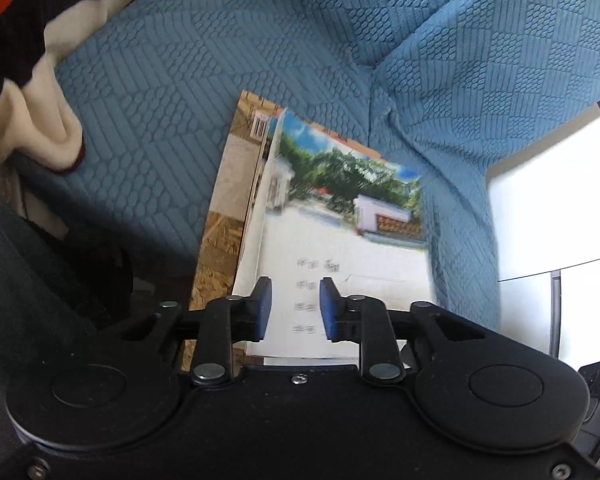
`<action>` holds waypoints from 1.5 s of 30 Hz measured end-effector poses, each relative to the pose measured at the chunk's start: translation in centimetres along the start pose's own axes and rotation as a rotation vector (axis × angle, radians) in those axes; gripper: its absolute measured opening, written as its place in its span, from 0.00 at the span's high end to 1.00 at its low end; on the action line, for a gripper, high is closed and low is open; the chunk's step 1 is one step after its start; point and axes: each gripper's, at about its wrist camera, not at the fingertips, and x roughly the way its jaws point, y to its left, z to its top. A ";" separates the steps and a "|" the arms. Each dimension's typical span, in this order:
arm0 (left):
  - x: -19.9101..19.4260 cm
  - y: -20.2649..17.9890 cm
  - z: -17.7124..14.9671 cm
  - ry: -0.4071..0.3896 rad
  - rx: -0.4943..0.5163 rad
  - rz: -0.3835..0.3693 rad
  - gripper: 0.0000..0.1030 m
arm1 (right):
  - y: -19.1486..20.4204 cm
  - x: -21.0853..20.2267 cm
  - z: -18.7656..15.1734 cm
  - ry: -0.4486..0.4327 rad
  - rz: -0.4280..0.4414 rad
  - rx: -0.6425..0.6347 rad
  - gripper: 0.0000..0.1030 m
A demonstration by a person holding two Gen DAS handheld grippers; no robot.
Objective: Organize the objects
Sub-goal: 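Lower the notebook onto the stack and open both grippers, then raise both grippers away from the book stack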
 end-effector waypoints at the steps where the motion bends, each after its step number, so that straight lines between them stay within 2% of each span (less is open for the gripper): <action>1: -0.4 -0.1 0.2 -0.003 0.008 0.000 0.68 | 0.1 -0.2 -0.2 -0.004 -0.005 0.002 0.64; 2: -0.9 -0.2 0.3 -0.012 0.018 0.004 0.67 | 0.1 -0.6 -0.3 -0.009 -0.008 0.007 0.60; 7: -4.3 -1.7 0.9 -0.082 0.098 0.026 0.57 | 1.0 -2.9 0.2 -0.055 -0.048 -0.021 0.60; 12: -8.2 -3.8 1.1 -0.149 0.186 0.032 0.49 | 2.7 -6.3 2.0 -0.135 -0.038 -0.063 0.60; 17: -12.5 -6.0 0.8 -0.201 0.248 -0.018 0.43 | 5.3 -10.2 3.2 -0.210 0.001 -0.108 0.60; 19: -14.5 -7.2 0.5 -0.228 0.278 -0.041 0.35 | 6.3 -11.7 3.4 -0.228 0.005 -0.132 0.60; 23: -18.6 -8.8 -0.2 -0.304 0.320 -0.081 0.29 | 8.3 -14.8 3.0 -0.276 0.035 -0.179 0.60; 25: -20.3 -9.4 -0.7 -0.331 0.335 -0.092 0.22 | 9.1 -16.2 2.7 -0.290 0.047 -0.194 0.60; 29: -22.8 -10.4 -2.1 -0.374 0.375 -0.086 0.18 | 10.2 -18.5 1.4 -0.317 0.047 -0.227 0.60; 35: -24.8 -10.4 -4.5 -0.384 0.379 -0.087 0.04 | 11.5 -20.1 -1.4 -0.334 0.016 -0.261 0.60; 39: -25.1 -9.9 -6.4 -0.387 0.388 -0.050 0.01 | 11.8 -20.6 -3.1 -0.332 -0.009 -0.275 0.60; 45: -24.8 -8.7 -7.9 -0.356 0.364 -0.041 0.01 | 11.7 -20.5 -4.8 -0.314 -0.050 -0.289 0.60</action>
